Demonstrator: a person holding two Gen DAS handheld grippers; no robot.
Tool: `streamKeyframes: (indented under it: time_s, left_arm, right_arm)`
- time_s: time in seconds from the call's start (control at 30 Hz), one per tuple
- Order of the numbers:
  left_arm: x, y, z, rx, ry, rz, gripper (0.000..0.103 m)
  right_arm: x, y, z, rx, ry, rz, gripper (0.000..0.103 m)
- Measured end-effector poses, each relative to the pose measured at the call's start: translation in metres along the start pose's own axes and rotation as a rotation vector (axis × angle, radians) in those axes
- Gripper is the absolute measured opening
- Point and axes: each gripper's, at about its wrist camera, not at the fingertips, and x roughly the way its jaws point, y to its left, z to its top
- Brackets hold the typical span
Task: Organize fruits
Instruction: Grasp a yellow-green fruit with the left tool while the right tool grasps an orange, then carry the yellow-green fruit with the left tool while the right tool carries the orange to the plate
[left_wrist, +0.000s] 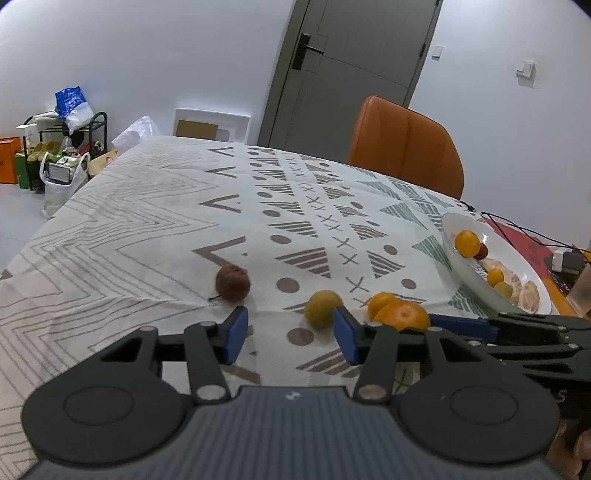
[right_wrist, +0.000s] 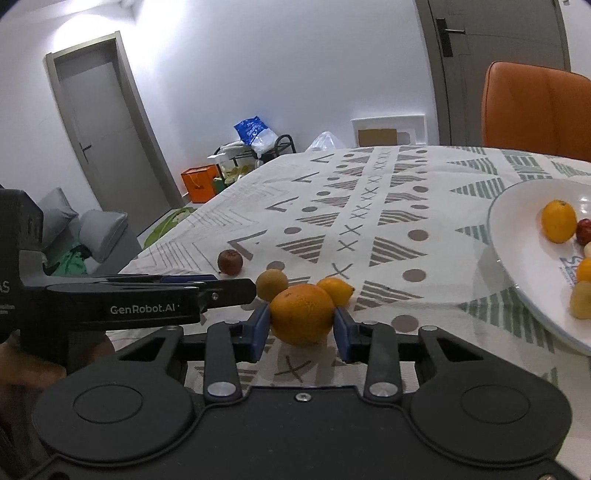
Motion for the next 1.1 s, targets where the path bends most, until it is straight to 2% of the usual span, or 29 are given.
streamKeyframes:
  time_s: [0.23,0.33,0.43,1.1]
  left_arm:
    - [0.009,-0.013,0.002,0.02,0.008,-0.024,0.046]
    - [0.013,-0.017,0.002,0.022,0.018,-0.027,0.037]
    - [0.019,-0.018,0.002,0.015,0.029,-0.022,0.024]
    - [0.014,-0.075,0.019,0.097,-0.018,-0.114,0.024]
  right_arm:
    - [-0.011,-0.008,0.001,0.003,-0.024,-0.021,0.035]
    - [-0.016,-0.014,0.001,0.016,-0.036,-0.03,0.035]
    - [-0.023,-0.019,0.003,0.025,-0.053,-0.04,0.035]
    - [-0.069,-0.073,0.006,0.115,-0.164,-0.165,0.035]
